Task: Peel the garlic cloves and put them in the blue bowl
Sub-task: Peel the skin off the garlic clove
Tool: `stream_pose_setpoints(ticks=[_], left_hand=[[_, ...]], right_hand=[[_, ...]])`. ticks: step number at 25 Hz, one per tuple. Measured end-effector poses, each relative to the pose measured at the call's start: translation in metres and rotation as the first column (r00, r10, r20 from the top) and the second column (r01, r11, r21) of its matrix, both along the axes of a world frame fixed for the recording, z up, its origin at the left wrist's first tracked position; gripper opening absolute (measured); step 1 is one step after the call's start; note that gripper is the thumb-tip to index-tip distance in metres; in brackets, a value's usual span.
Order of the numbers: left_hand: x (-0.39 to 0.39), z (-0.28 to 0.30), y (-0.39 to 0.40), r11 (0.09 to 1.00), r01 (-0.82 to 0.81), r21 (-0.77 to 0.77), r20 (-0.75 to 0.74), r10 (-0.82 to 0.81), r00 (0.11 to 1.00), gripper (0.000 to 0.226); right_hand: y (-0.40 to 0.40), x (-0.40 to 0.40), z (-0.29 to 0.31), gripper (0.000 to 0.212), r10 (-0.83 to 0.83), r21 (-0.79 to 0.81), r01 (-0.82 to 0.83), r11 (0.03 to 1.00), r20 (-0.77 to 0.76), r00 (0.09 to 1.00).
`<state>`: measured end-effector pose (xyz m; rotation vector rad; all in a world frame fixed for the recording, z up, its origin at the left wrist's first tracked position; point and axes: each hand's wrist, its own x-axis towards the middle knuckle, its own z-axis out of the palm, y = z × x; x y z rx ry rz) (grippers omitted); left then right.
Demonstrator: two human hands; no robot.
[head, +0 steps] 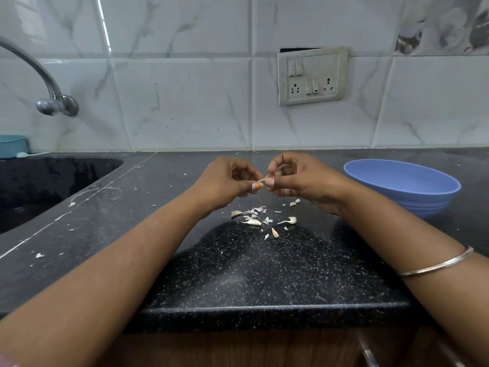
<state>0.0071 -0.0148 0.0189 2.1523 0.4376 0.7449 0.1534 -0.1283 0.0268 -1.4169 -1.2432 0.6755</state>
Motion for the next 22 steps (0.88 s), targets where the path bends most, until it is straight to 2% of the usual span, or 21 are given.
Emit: stream_pose_setpoints(ticks=[6,10,16,22], left_hand=[[0.0013,0.0005,-0.0005,1.0,-0.014,-0.015,0.046,0.014,0.999,0.007],[0.0006,0.0017,-0.0004,0.999,-0.03,0.022,0.051,0.029,0.998,0.008],[0.0008,0.0036,-0.001,0.993,-0.033,0.11,0.062,0.026,0.998,0.009],[0.0004,0.0035,0.0014,0.951,-0.076,0.3,0.08,0.054,0.995,0.009]], right_hand=[[0.0004,-0.0018,0.0003,0.013,-0.102,-0.012,0.101,0.995,-0.033,0.994],[-0.0017,-0.0031,0.0022,0.019,-0.057,-0.011,0.056,0.998,-0.124,0.991],[-0.0028,-0.0055,0.0042,0.021,-0.036,0.024,0.041,0.999,-0.165,0.986],[-0.0051,-0.0063,0.0053,0.021,-0.014,0.051,0.024,0.998,-0.191,0.982]])
